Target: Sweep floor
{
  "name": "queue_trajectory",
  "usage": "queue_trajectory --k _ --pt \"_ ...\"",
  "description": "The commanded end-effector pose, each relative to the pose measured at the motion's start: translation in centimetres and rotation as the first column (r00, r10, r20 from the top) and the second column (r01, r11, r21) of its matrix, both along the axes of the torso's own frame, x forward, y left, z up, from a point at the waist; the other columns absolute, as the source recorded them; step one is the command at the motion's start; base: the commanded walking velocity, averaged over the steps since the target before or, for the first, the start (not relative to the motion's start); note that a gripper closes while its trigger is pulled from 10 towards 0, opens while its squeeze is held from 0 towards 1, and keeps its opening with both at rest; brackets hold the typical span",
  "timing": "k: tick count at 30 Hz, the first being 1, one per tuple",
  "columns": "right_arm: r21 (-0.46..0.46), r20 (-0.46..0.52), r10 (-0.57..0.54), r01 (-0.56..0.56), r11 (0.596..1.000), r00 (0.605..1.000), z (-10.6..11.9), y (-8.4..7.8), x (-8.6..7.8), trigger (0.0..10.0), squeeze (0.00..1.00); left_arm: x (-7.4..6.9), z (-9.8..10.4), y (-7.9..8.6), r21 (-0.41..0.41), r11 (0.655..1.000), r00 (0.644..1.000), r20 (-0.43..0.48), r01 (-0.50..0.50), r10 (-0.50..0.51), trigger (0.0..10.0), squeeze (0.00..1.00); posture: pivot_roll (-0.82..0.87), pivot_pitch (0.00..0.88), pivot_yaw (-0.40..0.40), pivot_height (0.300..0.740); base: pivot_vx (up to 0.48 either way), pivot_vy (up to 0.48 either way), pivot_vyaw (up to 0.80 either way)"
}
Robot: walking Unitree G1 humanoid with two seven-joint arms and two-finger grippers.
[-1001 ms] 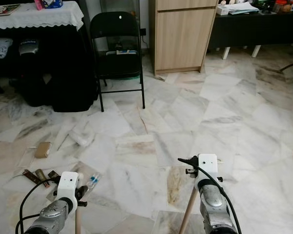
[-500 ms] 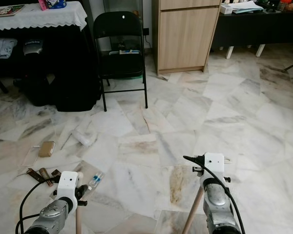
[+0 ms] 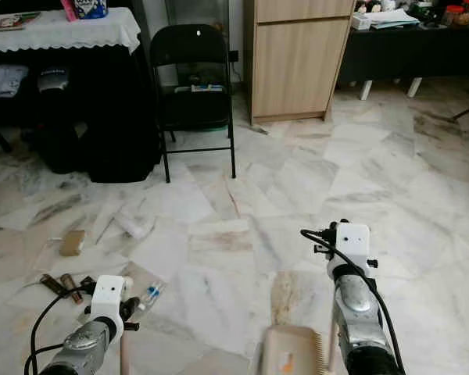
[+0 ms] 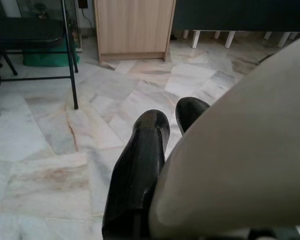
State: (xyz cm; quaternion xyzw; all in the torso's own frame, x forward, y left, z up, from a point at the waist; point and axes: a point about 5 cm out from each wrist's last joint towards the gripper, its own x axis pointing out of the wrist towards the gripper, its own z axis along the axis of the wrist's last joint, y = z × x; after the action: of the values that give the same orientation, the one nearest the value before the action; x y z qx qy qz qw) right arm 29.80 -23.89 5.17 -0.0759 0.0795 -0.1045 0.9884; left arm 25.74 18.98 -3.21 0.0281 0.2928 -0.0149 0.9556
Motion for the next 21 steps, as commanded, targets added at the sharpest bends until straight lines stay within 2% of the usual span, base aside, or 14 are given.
queue_trajectory --k 1,10,21 --pt "0.005 0.008 0.006 -0.007 1.0 1.0 0.21 0.04 0.13 10.0 0.0 0.56 0.58 0.23 0.002 1.0 0.999 0.038 -0.016 0.016 10.0 0.0 -0.15 0.0 0.016 0.74 0.326 0.0 0.0" --pt "-0.007 -0.016 0.039 -0.039 0.999 0.999 -0.02 0.19 0.05 10.0 0.0 0.57 0.58 0.28 0.003 1.0 0.999 0.037 -0.015 0.015 10.0 0.0 -0.15 0.0 0.016 0.74 0.332 0.0 0.05" --pt "-0.008 -0.023 0.065 -0.066 0.998 0.998 -0.14 0.49 -0.02 10.0 0.0 0.5 0.53 0.33 0.008 1.0 0.999 0.035 -0.016 0.016 10.0 0.0 -0.15 0.0 0.015 0.74 0.341 0.0 0.79"
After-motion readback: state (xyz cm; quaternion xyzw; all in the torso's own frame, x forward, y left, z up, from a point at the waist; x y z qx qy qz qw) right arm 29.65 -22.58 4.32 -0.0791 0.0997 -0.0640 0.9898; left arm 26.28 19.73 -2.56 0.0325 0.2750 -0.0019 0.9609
